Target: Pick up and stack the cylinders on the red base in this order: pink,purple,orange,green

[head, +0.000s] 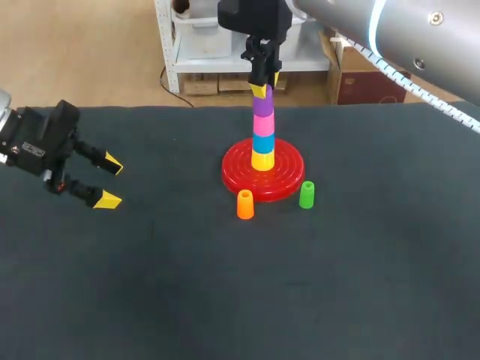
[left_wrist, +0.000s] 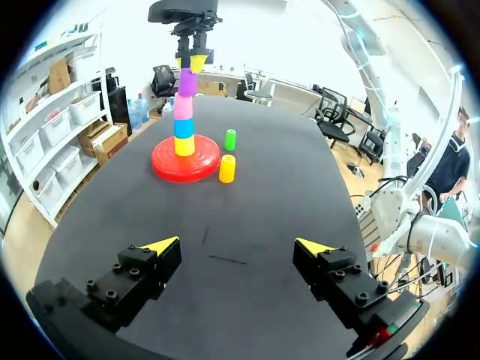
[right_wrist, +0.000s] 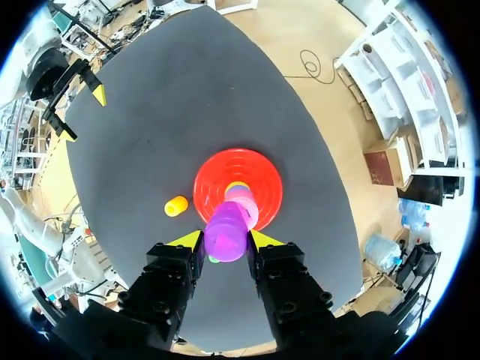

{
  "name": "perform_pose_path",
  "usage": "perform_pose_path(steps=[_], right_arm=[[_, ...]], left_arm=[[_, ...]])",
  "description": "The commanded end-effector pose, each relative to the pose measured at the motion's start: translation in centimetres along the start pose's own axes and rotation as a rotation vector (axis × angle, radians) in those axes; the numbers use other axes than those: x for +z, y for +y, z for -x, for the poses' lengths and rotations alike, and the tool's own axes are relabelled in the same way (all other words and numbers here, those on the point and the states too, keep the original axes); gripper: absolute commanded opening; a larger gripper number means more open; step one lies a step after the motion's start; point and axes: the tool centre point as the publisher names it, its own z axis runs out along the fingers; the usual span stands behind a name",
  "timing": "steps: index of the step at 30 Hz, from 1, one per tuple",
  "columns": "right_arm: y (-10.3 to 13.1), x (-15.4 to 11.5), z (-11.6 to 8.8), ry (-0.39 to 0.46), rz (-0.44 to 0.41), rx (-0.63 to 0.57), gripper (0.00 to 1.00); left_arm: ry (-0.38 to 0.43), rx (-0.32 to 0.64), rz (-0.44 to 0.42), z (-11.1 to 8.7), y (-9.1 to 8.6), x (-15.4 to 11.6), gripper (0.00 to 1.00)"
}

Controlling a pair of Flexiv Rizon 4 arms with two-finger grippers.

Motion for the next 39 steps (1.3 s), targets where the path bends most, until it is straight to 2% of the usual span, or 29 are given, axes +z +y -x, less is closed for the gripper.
perform_pose_path(steps=[1,8,14,25,29,30,31,32,35,39], right_arm=[[0.2,0.5,-0.8,-0.029,-0.038,0.008,0.00],[-0.5,-0.1,-0.3,-0.034,-0.062,0.003,0.00],[-0.2,1.0,0.0,-0.031,-0.038,-0.003,0.00],[-0.2,3.2,-1.0,-0.028,-0.018,0.043,0.00],[0.0,2.4,-1.2,-0.098,-0.047,0.060,0.00],[0.1,1.8,-1.2,-0.119,-0.066,0.057,0.18],[0.2,1.3,-1.2,-0.121,-0.089,0.060,0.49],[0.3,0.6,-1.2,-0.127,-0.112,0.063,1.00],[1.0,-1.4,-1.2,-0.164,-0.192,0.064,1.00],[2.9,-3.2,0.0,-0.203,-0.281,-0.026,1.00]], left_arm=[[-0.003,0.003,0.001,-0.2,0.0,0.0,1.00],[-0.003,0.003,0.001,-0.2,0.0,0.0,1.00],[-0.003,0.003,0.001,-0.2,0.0,0.0,1.00],[-0.003,0.003,0.001,-0.2,0.0,0.0,1.00],[-0.003,0.003,0.001,-0.2,0.0,0.0,1.00],[-0.003,0.003,0.001,-0.2,0.0,0.0,1.00],[-0.003,0.003,0.001,-0.2,0.0,0.0,1.00],[-0.003,0.003,0.001,-0.2,0.0,0.0,1.00],[-0.003,0.003,0.001,-0.2,0.0,0.0,1.00],[-0.003,0.003,0.001,-0.2,0.0,0.0,1.00]])
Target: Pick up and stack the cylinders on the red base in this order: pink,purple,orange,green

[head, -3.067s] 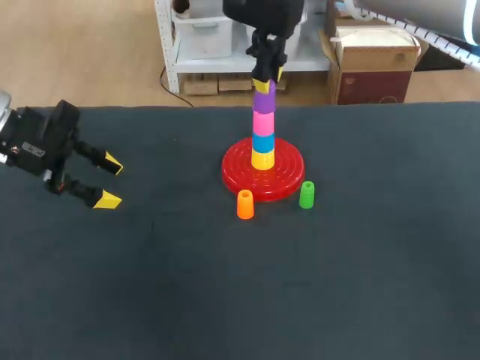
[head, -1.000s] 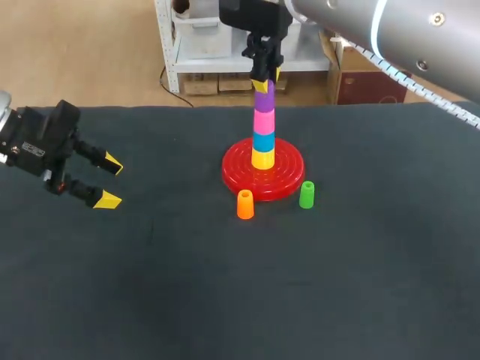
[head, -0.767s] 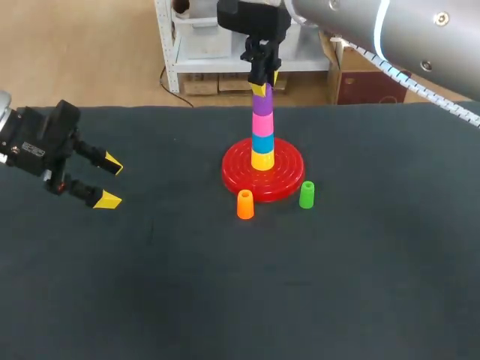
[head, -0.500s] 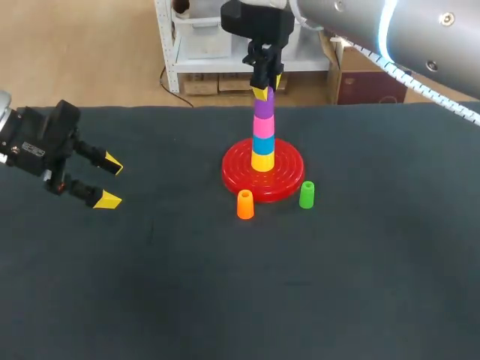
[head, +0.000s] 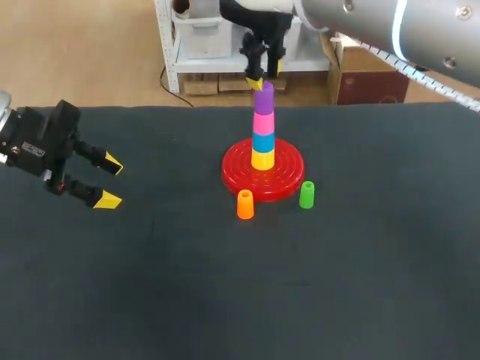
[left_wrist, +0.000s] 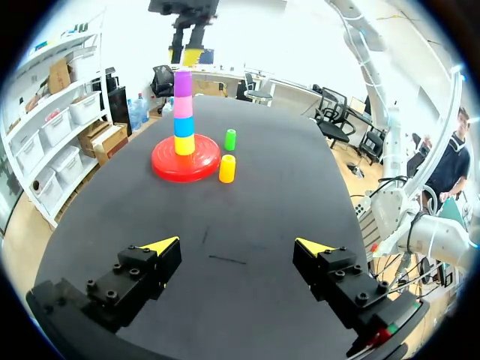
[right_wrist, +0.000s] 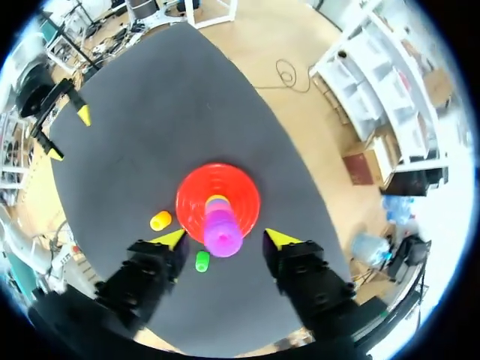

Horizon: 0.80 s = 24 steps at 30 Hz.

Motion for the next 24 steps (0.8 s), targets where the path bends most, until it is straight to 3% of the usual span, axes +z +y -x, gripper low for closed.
perform_pose_path(steps=[1,5,10,17,24], right_arm=[[4.0,-1.5,-0.8,-0.138,-0.150,-0.093,1.00],[6.2,0.7,0.9,-0.133,-0.070,-0.205,1.00],[8.9,4.6,1.3,-0.153,-0.008,-0.254,1.00],[11.5,8.3,-0.5,-0.152,-0.004,-0.226,1.00],[12.9,11.2,-2.7,-0.090,0.020,-0.164,1.00]], left_arm=[[-0.003,0.003,0.001,-0.2,0.0,0.0,1.00],[-0.003,0.003,0.001,-0.2,0.0,0.0,1.00],[-0.003,0.003,0.001,-0.2,0.0,0.0,1.00],[-0.003,0.003,0.001,-0.2,0.0,0.0,1.00],[-0.003,0.003,0.001,-0.2,0.0,0.0,1.00]])
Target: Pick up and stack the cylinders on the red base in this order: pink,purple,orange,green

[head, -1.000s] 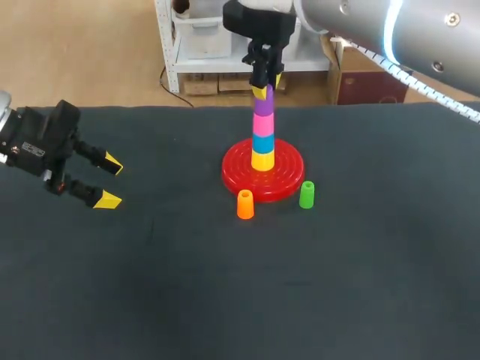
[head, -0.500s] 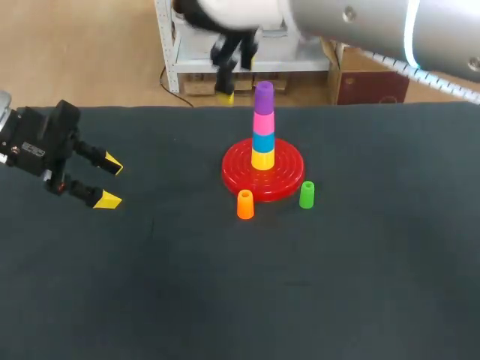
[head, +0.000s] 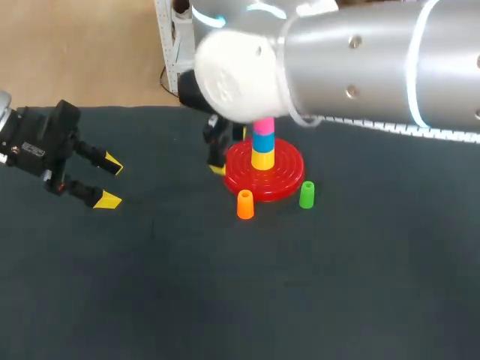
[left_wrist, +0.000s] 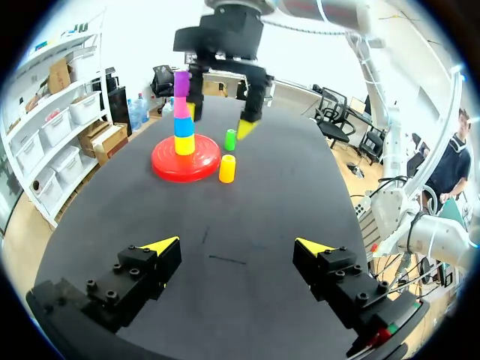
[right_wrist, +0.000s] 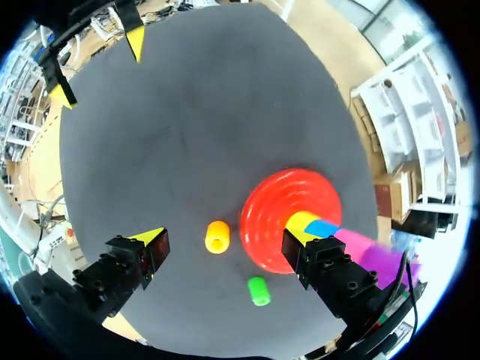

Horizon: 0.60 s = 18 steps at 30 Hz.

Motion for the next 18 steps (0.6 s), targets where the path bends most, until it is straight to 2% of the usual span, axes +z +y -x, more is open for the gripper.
perform_pose_path(steps=[1,10,18], right_arm=[[1.0,1.8,-1.4,-0.094,-0.062,0.021,1.00],[1.2,4.0,-2.3,-0.077,-0.042,0.082,1.00],[1.9,5.8,-2.8,-0.056,0.008,0.111,1.00]], left_arm=[[-0.003,0.003,0.001,-0.2,0.0,0.0,1.00],[-0.003,0.003,0.001,-0.2,0.0,0.0,1.00],[-0.003,0.003,0.001,-0.2,0.0,0.0,1.00]])
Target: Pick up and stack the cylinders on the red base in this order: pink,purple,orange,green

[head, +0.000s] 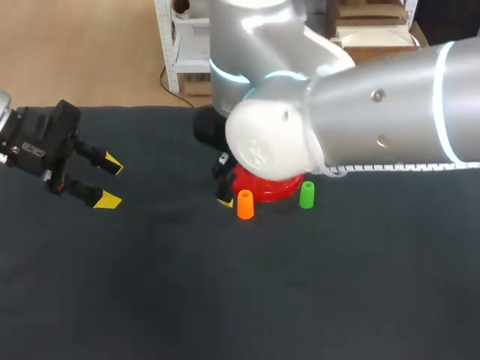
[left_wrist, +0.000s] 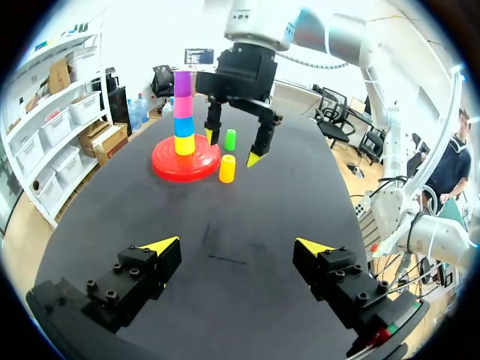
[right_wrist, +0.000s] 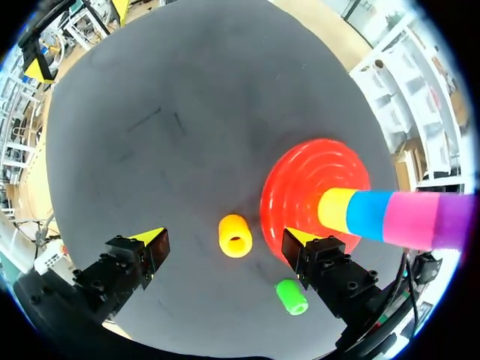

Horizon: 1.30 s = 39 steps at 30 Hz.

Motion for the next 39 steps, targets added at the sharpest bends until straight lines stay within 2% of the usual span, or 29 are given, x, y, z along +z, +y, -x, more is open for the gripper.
perform_pose_path(steps=[1,6,7,10,13,26,28,29,30,31,32,36,39], right_arm=[[0.1,0.7,-0.6,-0.013,0.009,0.008,1.00],[0.1,1.1,-0.9,0.008,0.020,0.018,1.00],[0.0,1.1,-0.9,0.012,0.021,0.018,0.90],[-0.2,1.2,-0.8,0.022,0.023,0.016,0.72],[-0.4,1.3,-0.6,0.027,0.024,0.013,0.61],[-0.7,2.0,-0.7,0.055,0.035,0.009,0.51],[-0.7,2.1,-0.7,0.058,0.035,0.009,0.42],[-0.7,2.2,-0.6,0.063,0.034,0.011,0.34],[-0.7,2.3,-0.7,0.067,0.032,0.012,0.24],[-0.7,2.4,-0.7,0.068,0.032,0.013,0.08],[-0.7,2.5,-0.8,0.069,0.032,0.015,0.00],[-0.8,1.8,-1.0,0.063,0.012,0.029,0.00],[-1.5,-0.4,-0.6,0.026,-0.013,0.025,0.00]], left_arm=[[-0.003,0.003,0.001,-0.2,0.0,0.0,1.00],[-0.003,0.003,0.001,-0.2,0.0,0.0,1.00],[-0.003,0.003,0.001,-0.2,0.0,0.0,1.00],[-0.003,0.003,0.001,-0.2,0.0,0.0,1.00],[-0.003,0.003,0.001,-0.2,0.0,0.0,1.00],[-0.003,0.003,0.001,-0.2,0.0,0.0,1.00],[-0.003,0.003,0.001,-0.2,0.0,0.0,1.00],[-0.003,0.003,0.001,-0.2,0.0,0.0,1.00],[-0.003,0.003,0.001,-0.2,0.0,0.0,1.00],[-0.003,0.003,0.001,-0.2,0.0,0.0,1.00],[-0.003,0.003,0.001,-0.2,0.0,0.0,1.00],[-0.003,0.003,0.001,-0.2,0.0,0.0,1.00],[-0.003,0.003,0.001,-0.2,0.0,0.0,1.00]])
